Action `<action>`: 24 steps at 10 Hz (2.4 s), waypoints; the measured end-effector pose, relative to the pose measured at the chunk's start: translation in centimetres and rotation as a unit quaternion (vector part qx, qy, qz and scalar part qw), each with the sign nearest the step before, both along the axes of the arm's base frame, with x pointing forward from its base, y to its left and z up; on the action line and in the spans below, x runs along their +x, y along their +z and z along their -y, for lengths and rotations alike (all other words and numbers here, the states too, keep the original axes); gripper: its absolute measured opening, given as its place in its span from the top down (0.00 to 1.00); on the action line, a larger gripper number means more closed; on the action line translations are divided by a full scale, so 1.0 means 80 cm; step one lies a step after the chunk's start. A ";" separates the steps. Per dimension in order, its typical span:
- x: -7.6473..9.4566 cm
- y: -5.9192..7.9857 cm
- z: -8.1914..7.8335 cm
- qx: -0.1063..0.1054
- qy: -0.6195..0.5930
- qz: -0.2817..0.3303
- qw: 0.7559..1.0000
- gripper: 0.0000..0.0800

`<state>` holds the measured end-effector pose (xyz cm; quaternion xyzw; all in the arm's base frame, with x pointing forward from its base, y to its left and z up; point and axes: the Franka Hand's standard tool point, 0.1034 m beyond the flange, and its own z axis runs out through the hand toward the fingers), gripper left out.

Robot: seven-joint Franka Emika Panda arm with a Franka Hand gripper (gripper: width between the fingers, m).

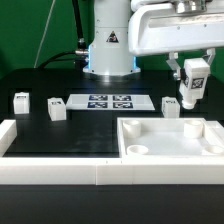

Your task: Assemble one leg

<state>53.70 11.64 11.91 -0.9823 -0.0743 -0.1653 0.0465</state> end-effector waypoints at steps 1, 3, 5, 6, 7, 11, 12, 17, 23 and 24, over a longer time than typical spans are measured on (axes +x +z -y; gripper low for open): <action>0.017 -0.001 0.000 0.001 0.002 0.006 1.000 0.64; 0.028 -0.004 0.000 0.001 0.005 0.009 1.000 0.64; 0.028 -0.005 0.000 0.002 0.004 0.012 1.000 0.64; 0.031 -0.004 0.001 0.003 0.002 0.030 1.000 0.64; 0.030 -0.007 0.003 0.002 0.002 0.028 1.000 0.64; 0.073 -0.022 0.002 0.007 -0.002 0.036 0.999 0.64; 0.079 -0.027 0.005 0.007 -0.004 0.036 0.999 0.64; 0.089 -0.042 0.003 0.009 -0.007 0.033 0.999 0.64; 0.103 -0.048 -0.001 0.012 -0.010 0.065 0.998 0.64; 0.100 -0.054 -0.001 0.012 -0.010 0.064 0.998 0.64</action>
Offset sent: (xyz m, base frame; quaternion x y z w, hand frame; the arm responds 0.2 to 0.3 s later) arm 0.0000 0.0000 0.0000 0.0000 0.0000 0.0000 1.0000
